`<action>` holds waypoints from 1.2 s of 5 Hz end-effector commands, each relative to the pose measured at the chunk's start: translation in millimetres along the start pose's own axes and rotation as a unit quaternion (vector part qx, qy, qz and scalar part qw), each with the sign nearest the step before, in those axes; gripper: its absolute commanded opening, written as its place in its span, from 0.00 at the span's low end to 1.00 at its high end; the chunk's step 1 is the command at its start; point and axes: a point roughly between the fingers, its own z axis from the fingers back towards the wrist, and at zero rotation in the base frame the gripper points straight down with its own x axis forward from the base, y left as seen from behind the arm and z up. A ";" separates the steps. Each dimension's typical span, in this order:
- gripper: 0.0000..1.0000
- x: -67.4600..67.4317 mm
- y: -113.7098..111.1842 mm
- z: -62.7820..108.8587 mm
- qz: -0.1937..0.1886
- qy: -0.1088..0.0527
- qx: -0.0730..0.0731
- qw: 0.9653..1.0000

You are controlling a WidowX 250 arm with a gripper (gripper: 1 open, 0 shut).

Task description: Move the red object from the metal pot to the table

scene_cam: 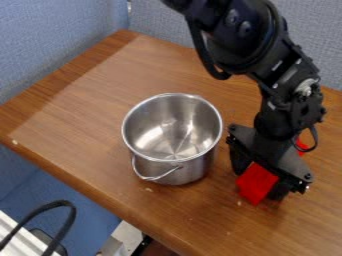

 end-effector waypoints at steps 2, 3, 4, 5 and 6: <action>1.00 -2.6 16.2 0.4 0.045 0.020 0.003 0.999; 1.00 -2.9 28.4 2.8 0.075 0.022 0.005 0.997; 1.00 -7.7 25.4 12.7 0.100 0.011 -0.001 0.995; 1.00 -12.2 23.5 21.9 0.125 0.005 -0.004 0.992; 1.00 -8.9 32.5 26.2 0.111 0.000 -0.011 0.994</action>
